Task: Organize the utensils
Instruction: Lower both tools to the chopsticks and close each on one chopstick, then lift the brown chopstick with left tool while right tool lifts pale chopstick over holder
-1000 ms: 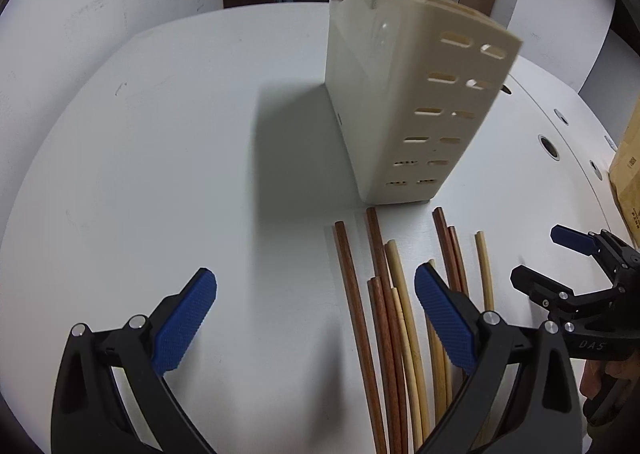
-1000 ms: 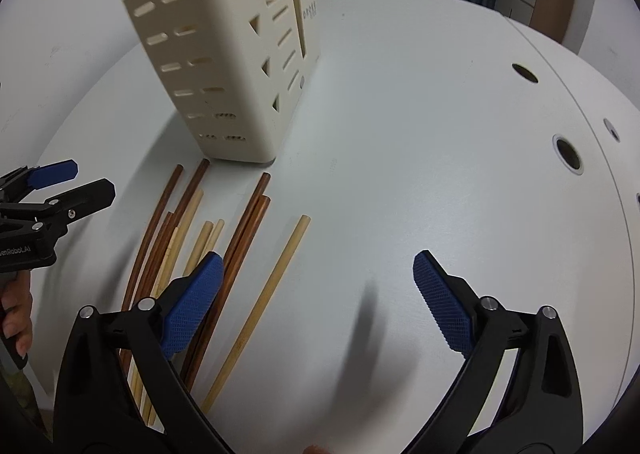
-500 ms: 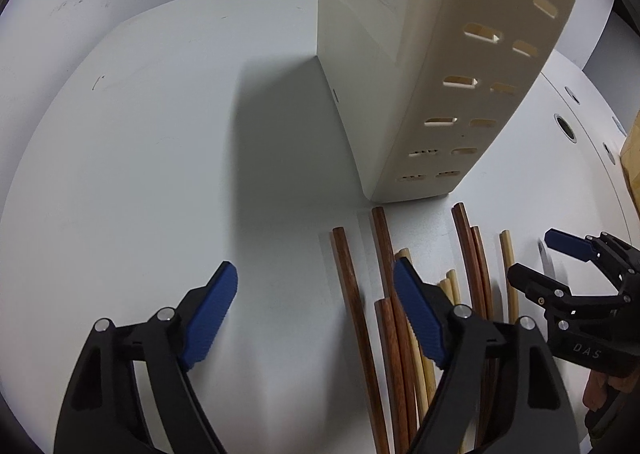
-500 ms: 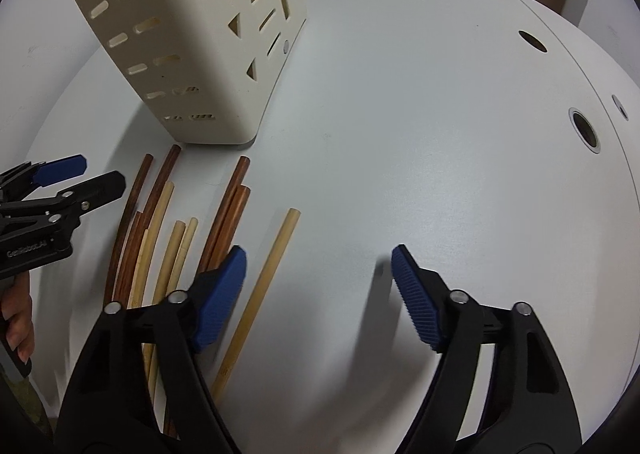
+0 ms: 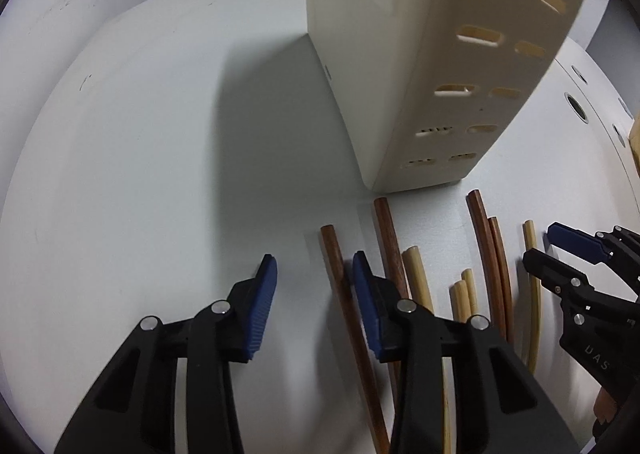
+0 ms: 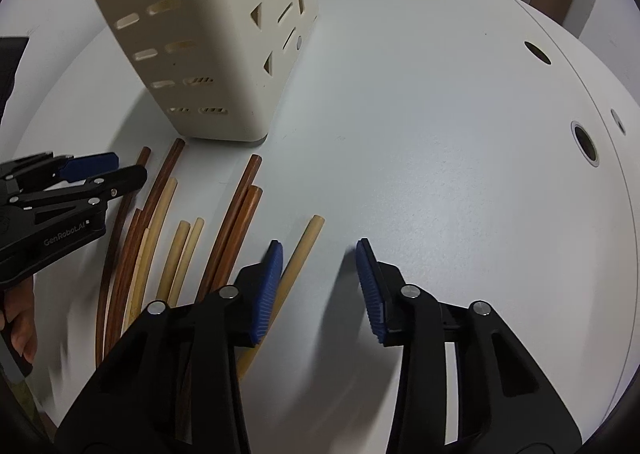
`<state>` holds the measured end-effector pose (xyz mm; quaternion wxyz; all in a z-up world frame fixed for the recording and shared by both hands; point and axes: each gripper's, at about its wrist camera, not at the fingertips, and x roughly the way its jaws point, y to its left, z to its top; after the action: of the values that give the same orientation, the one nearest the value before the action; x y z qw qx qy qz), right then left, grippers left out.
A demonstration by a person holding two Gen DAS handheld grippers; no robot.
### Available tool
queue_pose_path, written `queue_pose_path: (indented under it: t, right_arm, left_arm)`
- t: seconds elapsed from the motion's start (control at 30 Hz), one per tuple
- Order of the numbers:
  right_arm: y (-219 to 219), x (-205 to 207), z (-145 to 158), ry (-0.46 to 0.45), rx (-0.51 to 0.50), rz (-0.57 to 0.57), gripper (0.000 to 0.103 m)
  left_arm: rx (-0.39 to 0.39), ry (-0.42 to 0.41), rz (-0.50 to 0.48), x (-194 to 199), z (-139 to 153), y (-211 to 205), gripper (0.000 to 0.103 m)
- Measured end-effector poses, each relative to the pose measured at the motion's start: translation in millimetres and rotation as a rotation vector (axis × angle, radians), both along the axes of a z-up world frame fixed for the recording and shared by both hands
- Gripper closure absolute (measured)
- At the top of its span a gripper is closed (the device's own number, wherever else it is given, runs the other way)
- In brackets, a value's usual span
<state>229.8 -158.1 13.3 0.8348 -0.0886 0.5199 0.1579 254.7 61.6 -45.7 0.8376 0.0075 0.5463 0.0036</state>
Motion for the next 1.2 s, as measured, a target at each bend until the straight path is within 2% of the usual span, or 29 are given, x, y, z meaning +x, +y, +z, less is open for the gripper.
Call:
queue_pose_path:
  t: [0.1,0.2,0.23,0.33,0.43,0.63,0.87,1.0,1.2]
  right_arm:
    - [0.0,-2.8,1.7,0.003,0.006,-0.005,0.087]
    - [-0.7,-3.9,2.5,0.009,0.025,-0.008,0.093]
    - [-1.7,-3.6,2.6,0.01,0.035,-0.012,0.095]
    - [-3.4,-3.8,3.3,0.009,0.056,-0.015,0.097]
    - [-6.4,-3.3,8.2,-0.009,0.078,-0.017,0.097]
    - [-11.0,-13.0,39.7,-0.108,0.142,-0.012,0.097]
    - [-15.2,-24.2,78.3,-0.239,0.179,0.011,0.097]
    - [-19.1,-27.5,96.1,-0.307,0.204,0.026,0.097]
    - [-17.4,-40.9,120.1,-0.395,0.247,0.05,0.097]
  left_arm:
    - [0.005,-0.003,-0.007,-0.6,1.2,-2.6,0.074]
    - [0.021,0.001,-0.019,-2.2,3.0,-6.6,0.092]
    - [0.03,0.0,-0.019,-2.9,3.1,-7.5,0.093]
    - [0.048,-0.012,-0.014,-6.2,3.7,-8.7,0.095]
    - [0.024,-0.015,-0.017,-8.9,10.1,-13.3,0.096]
    - [0.014,-0.122,-0.024,-27.9,44.8,-14.8,0.096]
    - [-0.032,-0.261,-0.026,-43.2,101.9,-1.3,0.096]
    - [-0.032,-0.322,-0.03,-54.1,115.6,-13.1,0.096]
    - [-0.06,-0.405,-0.011,-61.3,126.3,-8.6,0.096]
